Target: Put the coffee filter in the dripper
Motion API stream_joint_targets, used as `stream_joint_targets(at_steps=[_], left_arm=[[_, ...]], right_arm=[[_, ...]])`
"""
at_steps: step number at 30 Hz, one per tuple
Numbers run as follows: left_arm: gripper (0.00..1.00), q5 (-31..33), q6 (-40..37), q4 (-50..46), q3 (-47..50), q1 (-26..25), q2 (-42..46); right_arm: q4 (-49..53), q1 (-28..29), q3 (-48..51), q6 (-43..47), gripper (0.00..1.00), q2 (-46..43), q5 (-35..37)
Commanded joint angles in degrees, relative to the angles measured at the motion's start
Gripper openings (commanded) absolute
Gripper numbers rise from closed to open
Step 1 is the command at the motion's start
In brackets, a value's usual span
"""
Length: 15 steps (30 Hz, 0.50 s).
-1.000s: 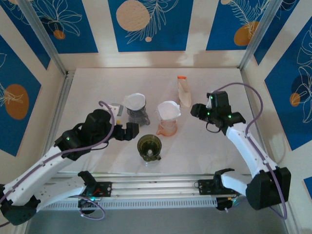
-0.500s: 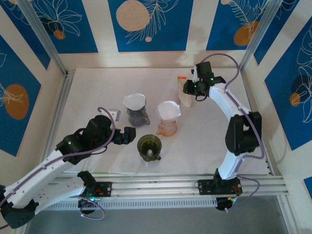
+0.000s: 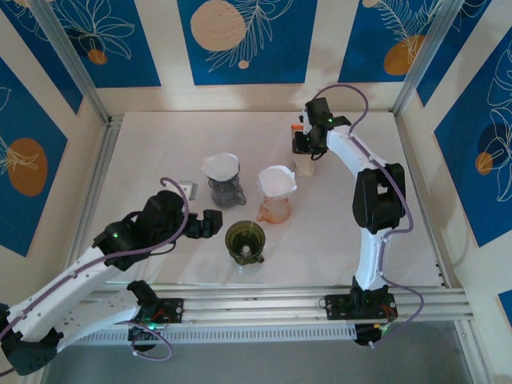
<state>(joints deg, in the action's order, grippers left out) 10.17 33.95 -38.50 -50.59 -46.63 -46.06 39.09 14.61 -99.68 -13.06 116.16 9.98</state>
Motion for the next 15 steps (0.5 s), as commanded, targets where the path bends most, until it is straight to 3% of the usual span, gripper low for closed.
stream_joint_targets(at_steps=[1,15], left_arm=[[1.00,0.64,0.46,-0.39,0.54,0.20,0.36],[1.00,-0.07,1.25,-0.20,1.07,0.47,0.35]], right_arm=[[1.48,1.24,-2.61,2.24,0.32,1.56,4.51],[1.63,2.39,-4.47,4.09,0.28,4.71,11.28]])
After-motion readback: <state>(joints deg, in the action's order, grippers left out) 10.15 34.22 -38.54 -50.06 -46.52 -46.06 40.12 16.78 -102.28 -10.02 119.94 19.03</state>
